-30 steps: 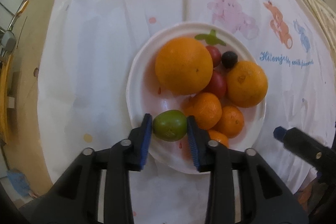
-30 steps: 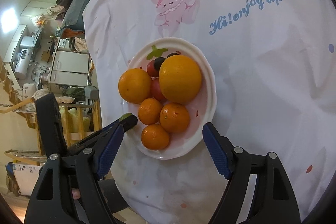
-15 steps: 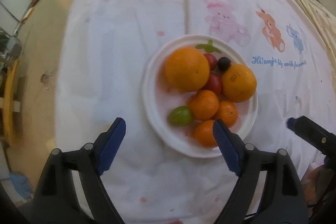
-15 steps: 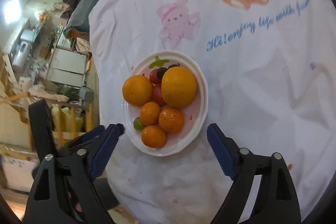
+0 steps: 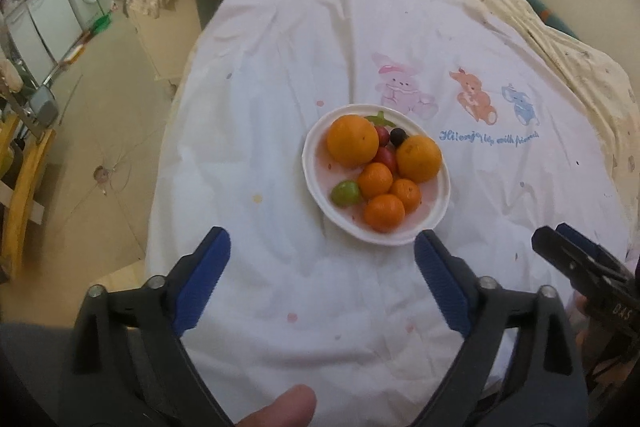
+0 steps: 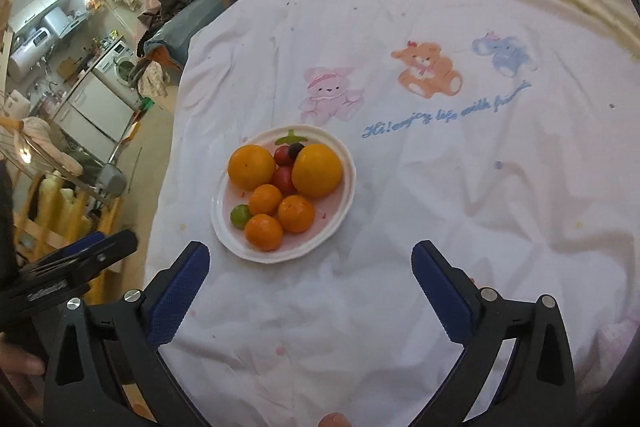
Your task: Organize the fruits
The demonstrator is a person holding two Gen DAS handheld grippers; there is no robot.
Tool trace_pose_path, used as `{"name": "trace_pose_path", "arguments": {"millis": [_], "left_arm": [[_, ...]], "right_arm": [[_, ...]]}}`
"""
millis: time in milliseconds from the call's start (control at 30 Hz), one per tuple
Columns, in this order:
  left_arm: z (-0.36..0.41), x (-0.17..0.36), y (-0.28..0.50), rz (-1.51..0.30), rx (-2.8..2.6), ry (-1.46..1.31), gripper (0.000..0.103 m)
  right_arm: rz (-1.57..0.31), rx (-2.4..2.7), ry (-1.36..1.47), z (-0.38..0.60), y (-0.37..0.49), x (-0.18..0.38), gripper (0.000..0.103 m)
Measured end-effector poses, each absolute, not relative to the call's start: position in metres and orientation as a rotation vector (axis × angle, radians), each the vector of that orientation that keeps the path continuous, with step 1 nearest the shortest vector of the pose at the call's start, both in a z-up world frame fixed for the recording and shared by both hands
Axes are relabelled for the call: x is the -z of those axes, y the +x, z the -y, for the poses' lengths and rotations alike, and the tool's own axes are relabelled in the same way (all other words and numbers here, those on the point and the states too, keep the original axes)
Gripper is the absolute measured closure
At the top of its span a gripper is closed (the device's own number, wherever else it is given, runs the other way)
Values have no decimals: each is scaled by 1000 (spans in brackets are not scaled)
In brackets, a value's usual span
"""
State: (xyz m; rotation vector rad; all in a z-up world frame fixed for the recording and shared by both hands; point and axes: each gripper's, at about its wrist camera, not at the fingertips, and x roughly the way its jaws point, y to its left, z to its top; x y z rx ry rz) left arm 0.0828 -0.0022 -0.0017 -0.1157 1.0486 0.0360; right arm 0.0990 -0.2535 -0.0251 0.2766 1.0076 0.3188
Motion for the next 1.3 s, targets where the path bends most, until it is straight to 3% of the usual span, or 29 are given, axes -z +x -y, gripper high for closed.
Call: {"name": "trace_pose_path", "arguments": {"millis": [133,200,333,1300], "left_arm": [[4,-3,53,-952,-62,-82,9],[5,-6,41,-893,-70,-60,0],[0,-7,34,-829,-77,-50,0],[0,7,42,-829,-69,-86,0]], "right_arm": [[-933,-305,245,250,78,20,0],[-888,-311,244,247,69,19,0],[-820,-309,195,236,56,16,0],[-796,-257,131,226,59,19,0]]}}
